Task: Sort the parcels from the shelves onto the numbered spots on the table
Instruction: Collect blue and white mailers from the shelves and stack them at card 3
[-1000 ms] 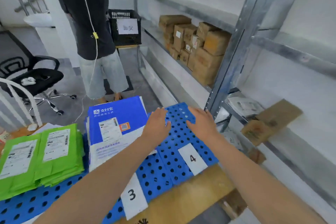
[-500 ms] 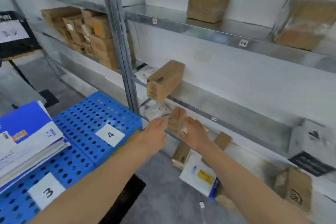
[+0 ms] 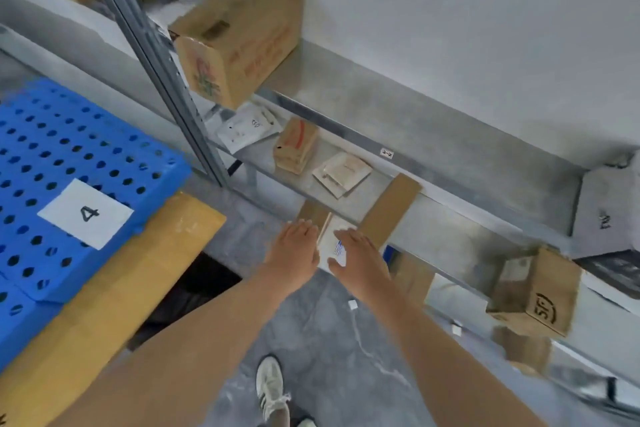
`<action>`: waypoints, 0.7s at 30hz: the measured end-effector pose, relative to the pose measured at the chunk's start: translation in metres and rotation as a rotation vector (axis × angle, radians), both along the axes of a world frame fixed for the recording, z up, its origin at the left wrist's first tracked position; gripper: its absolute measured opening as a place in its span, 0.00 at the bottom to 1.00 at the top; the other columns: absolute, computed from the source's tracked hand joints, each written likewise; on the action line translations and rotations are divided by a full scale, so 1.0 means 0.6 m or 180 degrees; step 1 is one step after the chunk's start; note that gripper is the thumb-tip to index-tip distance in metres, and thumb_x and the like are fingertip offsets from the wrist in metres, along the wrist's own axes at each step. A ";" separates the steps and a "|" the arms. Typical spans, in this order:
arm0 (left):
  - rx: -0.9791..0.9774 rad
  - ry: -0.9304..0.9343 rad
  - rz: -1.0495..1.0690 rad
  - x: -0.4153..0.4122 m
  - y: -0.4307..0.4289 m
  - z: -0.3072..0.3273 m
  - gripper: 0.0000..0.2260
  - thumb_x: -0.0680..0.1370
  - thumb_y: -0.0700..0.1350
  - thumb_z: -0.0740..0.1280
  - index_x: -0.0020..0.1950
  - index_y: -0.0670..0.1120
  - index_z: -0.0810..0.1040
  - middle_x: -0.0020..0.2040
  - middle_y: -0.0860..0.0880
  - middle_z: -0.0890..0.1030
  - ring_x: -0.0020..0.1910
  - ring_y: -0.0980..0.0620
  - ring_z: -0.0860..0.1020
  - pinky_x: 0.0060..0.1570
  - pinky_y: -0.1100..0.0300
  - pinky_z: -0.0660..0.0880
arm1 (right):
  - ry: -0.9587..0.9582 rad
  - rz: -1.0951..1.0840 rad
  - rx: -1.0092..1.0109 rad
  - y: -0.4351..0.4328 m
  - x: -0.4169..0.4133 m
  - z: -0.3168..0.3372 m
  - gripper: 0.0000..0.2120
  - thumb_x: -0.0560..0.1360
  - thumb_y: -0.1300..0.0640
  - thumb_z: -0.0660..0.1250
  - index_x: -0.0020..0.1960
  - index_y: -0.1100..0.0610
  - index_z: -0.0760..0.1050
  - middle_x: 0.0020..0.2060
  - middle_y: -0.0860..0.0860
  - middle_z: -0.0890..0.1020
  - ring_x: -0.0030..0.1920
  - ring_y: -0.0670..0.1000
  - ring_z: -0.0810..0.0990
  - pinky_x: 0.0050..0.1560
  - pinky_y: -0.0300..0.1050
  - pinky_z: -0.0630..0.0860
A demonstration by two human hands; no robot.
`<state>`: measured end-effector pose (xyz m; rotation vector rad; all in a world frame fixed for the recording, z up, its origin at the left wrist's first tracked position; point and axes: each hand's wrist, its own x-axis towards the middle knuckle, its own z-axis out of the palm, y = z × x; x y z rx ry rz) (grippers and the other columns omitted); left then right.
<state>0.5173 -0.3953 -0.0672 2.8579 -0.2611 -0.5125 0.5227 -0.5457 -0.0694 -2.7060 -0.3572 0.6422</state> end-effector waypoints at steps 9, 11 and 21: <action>-0.0024 0.0272 0.0171 0.060 -0.024 -0.308 0.15 0.79 0.45 0.59 0.65 0.42 0.68 0.65 0.45 0.71 0.66 0.46 0.67 0.64 0.59 0.59 | 0.0362 0.0252 -0.0058 0.000 0.048 -0.312 0.25 0.79 0.53 0.62 0.74 0.58 0.63 0.71 0.53 0.70 0.73 0.52 0.64 0.73 0.46 0.58; 0.0057 0.0328 0.0183 0.066 -0.029 -0.392 0.17 0.79 0.45 0.58 0.67 0.41 0.68 0.66 0.44 0.71 0.67 0.46 0.67 0.66 0.59 0.59 | 0.0439 0.0298 -0.0037 -0.006 0.047 -0.394 0.25 0.79 0.54 0.62 0.74 0.58 0.63 0.70 0.54 0.70 0.72 0.53 0.64 0.73 0.47 0.58; 0.0327 0.0275 0.0034 0.106 -0.068 -0.790 0.14 0.80 0.46 0.56 0.63 0.42 0.70 0.59 0.45 0.74 0.61 0.46 0.71 0.65 0.55 0.62 | 0.0570 0.0017 -0.0417 -0.122 0.132 -0.795 0.25 0.81 0.53 0.56 0.77 0.57 0.57 0.76 0.52 0.61 0.77 0.50 0.55 0.76 0.48 0.52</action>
